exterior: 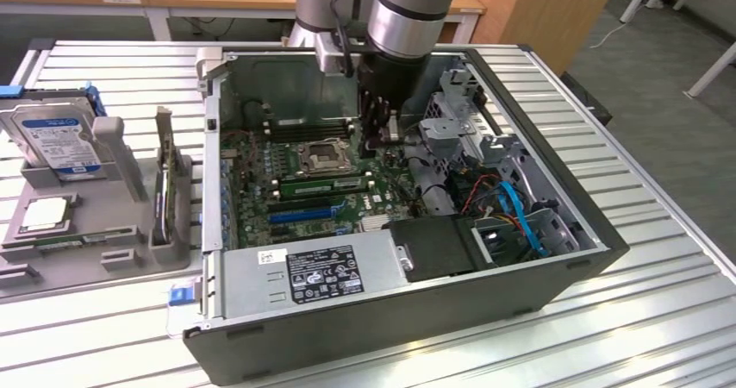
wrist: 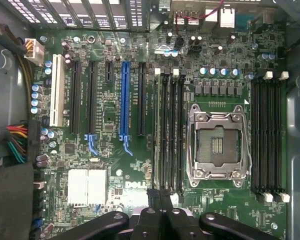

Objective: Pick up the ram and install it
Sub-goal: 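Press down the ram until it locks into place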

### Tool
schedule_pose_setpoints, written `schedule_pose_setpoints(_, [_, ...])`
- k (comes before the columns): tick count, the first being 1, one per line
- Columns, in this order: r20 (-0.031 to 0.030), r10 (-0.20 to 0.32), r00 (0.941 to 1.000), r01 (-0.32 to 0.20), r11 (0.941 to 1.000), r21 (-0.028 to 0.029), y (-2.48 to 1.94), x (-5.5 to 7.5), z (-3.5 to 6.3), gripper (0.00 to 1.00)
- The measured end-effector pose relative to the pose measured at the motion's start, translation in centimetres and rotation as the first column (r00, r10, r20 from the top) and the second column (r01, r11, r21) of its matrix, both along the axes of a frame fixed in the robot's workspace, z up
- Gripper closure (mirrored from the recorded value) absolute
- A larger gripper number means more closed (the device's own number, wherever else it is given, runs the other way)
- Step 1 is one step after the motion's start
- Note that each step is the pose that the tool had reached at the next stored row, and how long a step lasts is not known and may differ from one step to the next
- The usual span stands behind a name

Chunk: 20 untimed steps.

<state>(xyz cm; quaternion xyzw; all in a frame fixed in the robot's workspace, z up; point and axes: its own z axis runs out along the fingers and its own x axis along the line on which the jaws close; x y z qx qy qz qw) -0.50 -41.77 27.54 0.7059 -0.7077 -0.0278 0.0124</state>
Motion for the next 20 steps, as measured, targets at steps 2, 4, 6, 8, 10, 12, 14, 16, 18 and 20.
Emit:
schedule_pose_setpoints(2, [0.0,0.0,1.0,0.0,1.0,0.0,0.0,0.0,-0.16,0.9])
schedule_pose_setpoints(4, [0.0,0.0,1.0,0.0,1.0,0.0,0.0,0.0,-0.32,0.9])
schedule_pose_setpoints(6, [0.0,0.0,1.0,0.0,1.0,0.0001,0.0,0.0,-0.48,0.9])
schedule_pose_setpoints(8, [0.0,0.0,1.0,0.0,1.0,0.0,0.0,0.0,-0.6,0.9])
schedule_pose_setpoints(10, [0.0,0.0,1.0,0.0,1.0,0.0,0.0,0.0,-0.74,0.9])
schedule_pose_setpoints(12, [0.0,0.0,1.0,0.0,1.0,0.0,0.0,0.0,-0.91,0.9])
schedule_pose_setpoints(14, [0.0,0.0,1.0,0.0,1.0,0.0,0.0,0.0,-1.07,0.9])
schedule_pose_setpoints(16, [0.0,0.0,1.0,0.0,1.0,0.0,0.0,0.0,-1.21,0.9])
schedule_pose_setpoints(18, [-0.0001,0.0,1.0,0.0,1.0,-0.0001,0.0,0.0,-1.33,0.9])
schedule_pose_setpoints(20, [0.0,0.0,1.0,0.0,1.0,0.0,0.0,0.0,-1.43,0.9])
